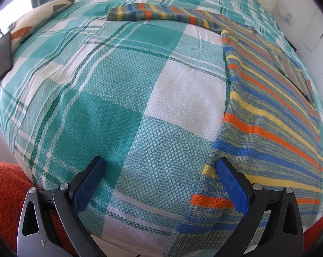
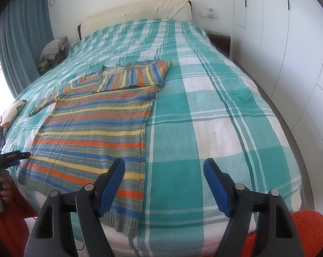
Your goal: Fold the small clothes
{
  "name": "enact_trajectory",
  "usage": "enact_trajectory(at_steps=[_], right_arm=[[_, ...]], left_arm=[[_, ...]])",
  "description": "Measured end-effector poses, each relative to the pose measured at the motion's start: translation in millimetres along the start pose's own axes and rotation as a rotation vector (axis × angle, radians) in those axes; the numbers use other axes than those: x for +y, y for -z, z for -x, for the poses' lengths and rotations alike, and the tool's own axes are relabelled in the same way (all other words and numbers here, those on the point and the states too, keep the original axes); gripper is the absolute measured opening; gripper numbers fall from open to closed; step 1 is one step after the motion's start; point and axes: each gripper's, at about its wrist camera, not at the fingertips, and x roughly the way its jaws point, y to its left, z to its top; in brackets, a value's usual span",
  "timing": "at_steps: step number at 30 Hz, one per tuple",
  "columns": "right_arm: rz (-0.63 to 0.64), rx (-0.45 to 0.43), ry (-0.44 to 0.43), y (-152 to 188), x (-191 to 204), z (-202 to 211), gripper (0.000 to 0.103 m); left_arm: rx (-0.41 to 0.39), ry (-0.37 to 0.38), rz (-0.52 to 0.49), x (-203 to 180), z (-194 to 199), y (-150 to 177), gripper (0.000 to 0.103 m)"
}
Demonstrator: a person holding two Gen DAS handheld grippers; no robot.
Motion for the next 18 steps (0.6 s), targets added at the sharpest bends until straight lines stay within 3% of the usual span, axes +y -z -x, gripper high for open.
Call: enact_trajectory(at_steps=[18], right_arm=[[-0.001,-0.002,-0.005,1.9,1.4,-1.1,0.075]], left_arm=[[0.006,0.004,-0.001,0.6,0.5,-0.1,0.103]])
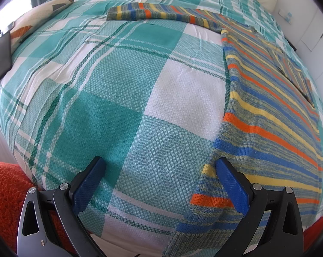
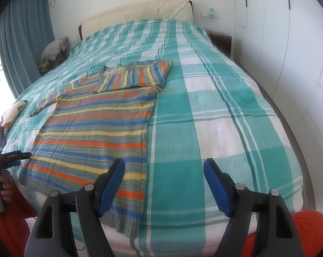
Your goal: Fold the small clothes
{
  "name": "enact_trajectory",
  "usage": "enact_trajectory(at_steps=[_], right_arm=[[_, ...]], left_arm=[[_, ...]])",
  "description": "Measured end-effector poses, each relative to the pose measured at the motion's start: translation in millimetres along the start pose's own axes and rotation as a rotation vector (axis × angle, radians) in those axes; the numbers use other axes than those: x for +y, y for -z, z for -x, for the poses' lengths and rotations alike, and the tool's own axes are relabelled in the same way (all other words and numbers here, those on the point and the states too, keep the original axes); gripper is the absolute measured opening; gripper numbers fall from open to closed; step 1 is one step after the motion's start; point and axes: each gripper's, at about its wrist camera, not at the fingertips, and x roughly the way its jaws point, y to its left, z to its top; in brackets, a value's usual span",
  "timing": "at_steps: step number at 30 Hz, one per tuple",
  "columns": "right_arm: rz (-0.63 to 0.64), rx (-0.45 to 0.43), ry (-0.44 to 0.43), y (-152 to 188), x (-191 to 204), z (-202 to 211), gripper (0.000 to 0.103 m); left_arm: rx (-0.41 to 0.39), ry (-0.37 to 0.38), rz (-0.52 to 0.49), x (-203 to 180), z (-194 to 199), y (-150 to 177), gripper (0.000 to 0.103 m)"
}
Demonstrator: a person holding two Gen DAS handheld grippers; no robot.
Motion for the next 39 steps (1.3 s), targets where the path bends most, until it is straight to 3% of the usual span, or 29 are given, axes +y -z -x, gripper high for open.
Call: enact_trajectory(at_steps=[9,15,19,22,29,33,39], right_arm=[[-0.001,0.000,-0.001,0.0,-0.1,-0.5,0.075],[0.001,0.001,-0.005,1.1,2.0,-0.5,0.075],[-0.005,-0.003,-0.010,2.2,3.0,0.1,0.075],[-0.012,0.000,-0.016,2.0,1.8,-1.3,0.075],[-0.008,0.030,-0.026,1.5,2.8,-12.1,0.075],[-0.013,0.047,-0.019,1.3,2.6,-17.3,0.075],[-0.010,0.085,-0.018,1.7,3.2,-29.6,0.075]], left_arm=[[0.004,0.020,0.011,1.0,2.1,-0.5,0.103],[-0.017,0.148,0.085,11.0,14.8,-5.1,0.102],[-0.044,0.272,0.130,21.3,31.6,-19.1,0.102],[-0.058,0.330,0.140,34.0,32.2,-55.8,0.102],[-0.132,0.266,0.328,98.8,-0.2,-179.7,0.101],[-0.132,0.231,0.346,115.6,-26.7,-225.9,0.101],[-0.019,0.254,0.428,124.3,-82.5,-257.7,0.101]])
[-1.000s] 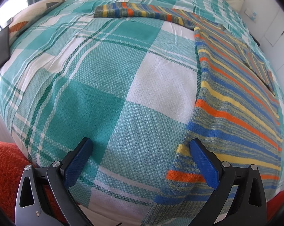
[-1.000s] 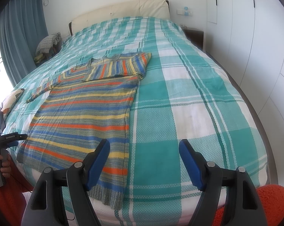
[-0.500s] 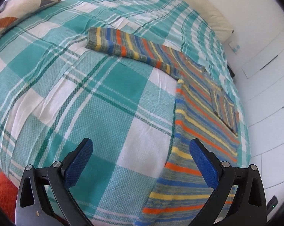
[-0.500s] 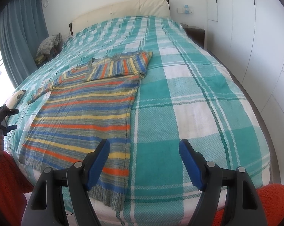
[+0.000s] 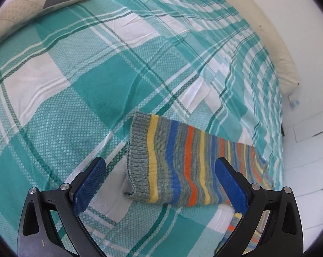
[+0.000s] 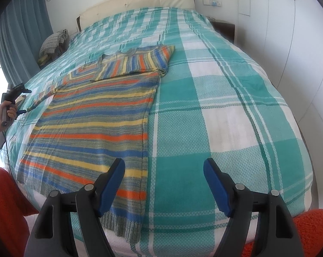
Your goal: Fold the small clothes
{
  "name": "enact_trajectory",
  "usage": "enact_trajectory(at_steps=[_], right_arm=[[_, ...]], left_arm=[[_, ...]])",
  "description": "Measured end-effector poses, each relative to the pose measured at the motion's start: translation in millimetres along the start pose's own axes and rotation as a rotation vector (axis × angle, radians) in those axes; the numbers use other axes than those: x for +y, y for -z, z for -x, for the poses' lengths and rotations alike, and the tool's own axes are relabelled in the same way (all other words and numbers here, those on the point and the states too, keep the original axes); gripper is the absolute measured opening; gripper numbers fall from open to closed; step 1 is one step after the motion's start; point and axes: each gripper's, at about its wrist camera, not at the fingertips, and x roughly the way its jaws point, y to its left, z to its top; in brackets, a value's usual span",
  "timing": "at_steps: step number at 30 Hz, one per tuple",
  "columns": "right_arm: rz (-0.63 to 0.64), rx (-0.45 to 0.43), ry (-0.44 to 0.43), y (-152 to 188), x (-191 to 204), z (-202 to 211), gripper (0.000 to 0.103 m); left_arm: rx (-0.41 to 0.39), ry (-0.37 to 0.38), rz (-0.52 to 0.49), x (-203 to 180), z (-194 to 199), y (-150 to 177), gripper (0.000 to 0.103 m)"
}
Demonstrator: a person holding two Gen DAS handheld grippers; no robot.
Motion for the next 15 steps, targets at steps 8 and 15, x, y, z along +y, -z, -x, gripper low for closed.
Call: enact_trajectory(at_steps=[8,15], right_arm=[[-0.010,0.010,-0.007,-0.1,-3.0,-3.7,0.075],[-0.018,-0.010,-0.034,0.4,-3.7,0.6,0.075]], left_arm=[[-0.047,-0.241,-0.141,-31.2,-10.8,15.6,0.004],[-0.215,-0.214,-0.563,-179.4,43.4,48.1,0.003]])
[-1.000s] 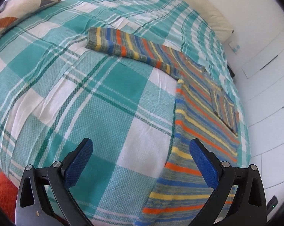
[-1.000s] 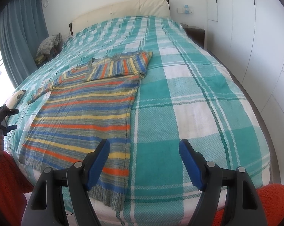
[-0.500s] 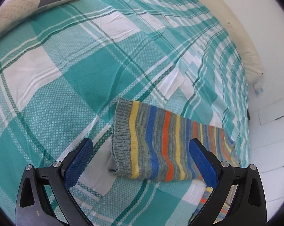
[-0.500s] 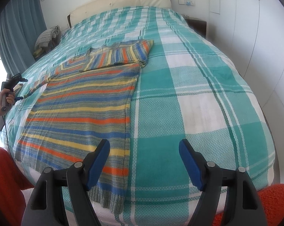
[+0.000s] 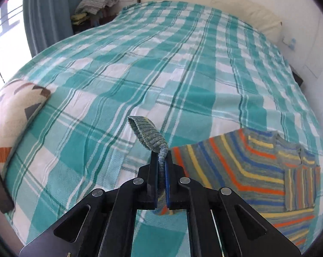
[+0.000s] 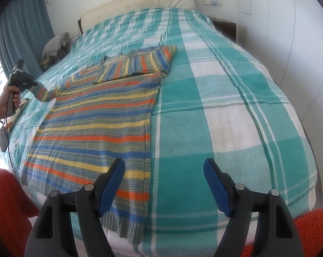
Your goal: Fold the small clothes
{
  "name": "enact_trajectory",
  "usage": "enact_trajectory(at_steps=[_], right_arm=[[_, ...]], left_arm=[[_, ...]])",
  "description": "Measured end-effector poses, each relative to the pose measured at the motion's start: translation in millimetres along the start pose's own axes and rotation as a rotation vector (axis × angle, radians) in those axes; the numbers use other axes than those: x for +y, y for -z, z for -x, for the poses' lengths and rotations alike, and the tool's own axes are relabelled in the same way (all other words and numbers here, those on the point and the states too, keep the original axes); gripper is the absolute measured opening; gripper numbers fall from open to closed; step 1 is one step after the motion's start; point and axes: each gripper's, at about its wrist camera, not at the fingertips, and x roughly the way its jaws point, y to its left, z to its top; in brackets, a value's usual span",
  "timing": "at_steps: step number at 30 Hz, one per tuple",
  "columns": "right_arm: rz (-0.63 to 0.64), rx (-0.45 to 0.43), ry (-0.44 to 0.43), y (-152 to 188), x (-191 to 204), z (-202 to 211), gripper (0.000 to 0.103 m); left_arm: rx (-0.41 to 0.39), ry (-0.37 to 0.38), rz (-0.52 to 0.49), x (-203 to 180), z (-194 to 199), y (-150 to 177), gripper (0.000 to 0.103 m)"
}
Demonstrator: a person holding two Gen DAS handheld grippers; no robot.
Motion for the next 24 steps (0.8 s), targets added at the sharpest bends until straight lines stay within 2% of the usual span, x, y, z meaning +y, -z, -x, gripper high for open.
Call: enact_trajectory(at_steps=[4,6,7,9,10,11,12,14,16,18,21,22,23,24], right_arm=[[-0.014,-0.012,-0.009,-0.3,-1.7,3.4,0.075],[-0.023,-0.018,-0.011,-0.2,-3.8,5.5,0.075],[-0.027,-0.020,-0.012,-0.2,-4.7,6.3,0.075],[-0.034,-0.022,-0.015,-0.5,-6.0,7.0,0.075],[-0.036,-0.023,-0.017,-0.5,-6.3,7.3,0.075],[-0.039,-0.024,-0.020,-0.9,-7.0,7.2,0.075],[-0.041,-0.026,-0.023,-0.9,-7.3,8.2,0.075],[-0.040,-0.034,-0.033,-0.6,-8.0,10.7,0.075],[-0.041,-0.036,-0.041,-0.8,-8.4,10.8,0.075],[-0.050,-0.028,-0.054,-1.3,-9.8,7.8,0.075],[-0.065,-0.014,-0.061,-0.9,-11.6,4.2,0.075],[-0.066,-0.012,-0.057,-0.8,-11.7,4.1,0.075],[-0.067,-0.012,-0.052,-0.8,-12.3,4.1,0.075],[-0.068,-0.016,-0.047,-0.6,-12.3,5.1,0.075]], left_arm=[[-0.077,0.154,-0.235,-111.4,41.6,-10.2,0.003],[-0.057,0.211,-0.294,-155.2,41.9,-3.7,0.004],[-0.012,0.247,-0.310,-175.5,33.6,1.5,0.007],[0.107,0.326,-0.343,-208.6,11.9,17.6,0.029],[0.143,0.354,-0.360,-220.6,5.5,26.0,0.055],[0.131,0.373,-0.362,-224.0,5.7,31.1,0.064],[0.097,0.384,-0.347,-221.6,10.9,34.0,0.066],[0.058,0.377,-0.271,-204.0,16.1,32.1,0.080],[0.032,0.346,-0.157,-175.0,13.2,29.1,0.082],[0.045,0.293,-0.094,-152.2,-1.2,35.6,0.082],[0.140,0.144,-0.132,-135.0,-44.1,63.0,0.086],[0.198,0.086,-0.165,-131.7,-62.3,75.2,0.085],[0.238,0.037,-0.193,-127.6,-74.4,85.5,0.080],[0.241,0.023,-0.200,-121.7,-76.6,92.2,0.080]])
